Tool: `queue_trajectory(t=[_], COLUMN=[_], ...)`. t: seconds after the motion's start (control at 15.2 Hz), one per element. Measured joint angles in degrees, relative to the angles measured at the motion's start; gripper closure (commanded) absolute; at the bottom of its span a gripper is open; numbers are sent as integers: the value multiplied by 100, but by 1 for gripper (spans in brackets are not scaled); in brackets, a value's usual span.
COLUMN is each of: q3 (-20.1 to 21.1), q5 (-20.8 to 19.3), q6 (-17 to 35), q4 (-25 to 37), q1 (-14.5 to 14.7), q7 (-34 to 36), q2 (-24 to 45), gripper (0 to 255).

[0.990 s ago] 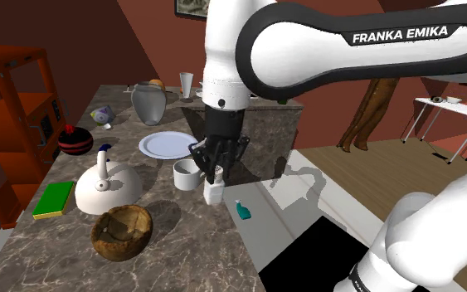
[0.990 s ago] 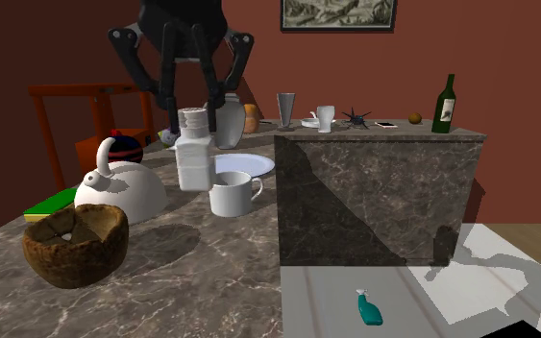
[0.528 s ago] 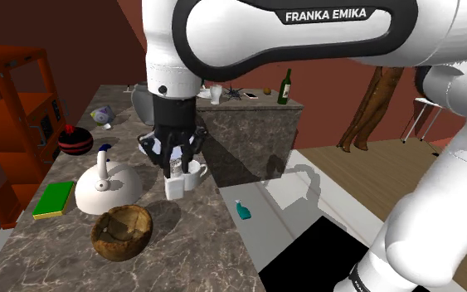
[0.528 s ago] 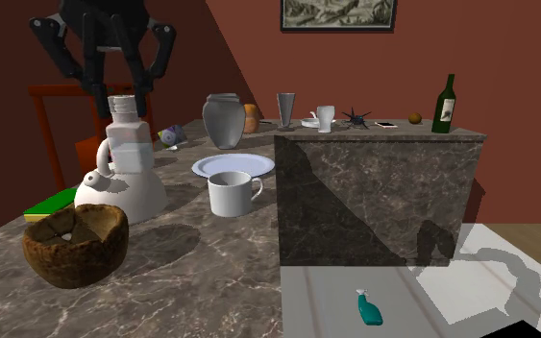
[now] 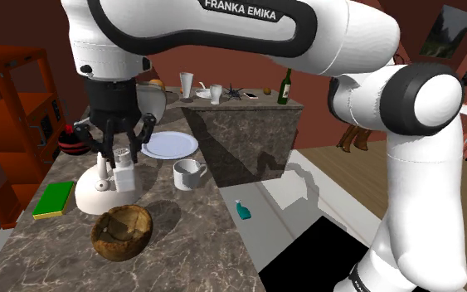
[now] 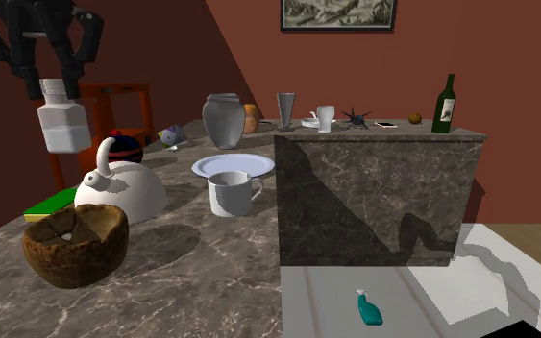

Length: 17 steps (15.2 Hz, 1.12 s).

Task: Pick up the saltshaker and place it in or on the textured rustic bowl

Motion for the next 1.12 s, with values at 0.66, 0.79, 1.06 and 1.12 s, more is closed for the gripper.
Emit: queue_trajectory(t=[0.66,0.79,1.06,1.12], q3=[-96,-91,-88,-94], q5=[-288,-271,-247,-258], q6=[265,429,795,863], q4=[205,0,-437,-489], q1=[255,201,92,87], q7=[133,143,165,170], q2=[547,512,448,467], gripper=[255,255,255,255])
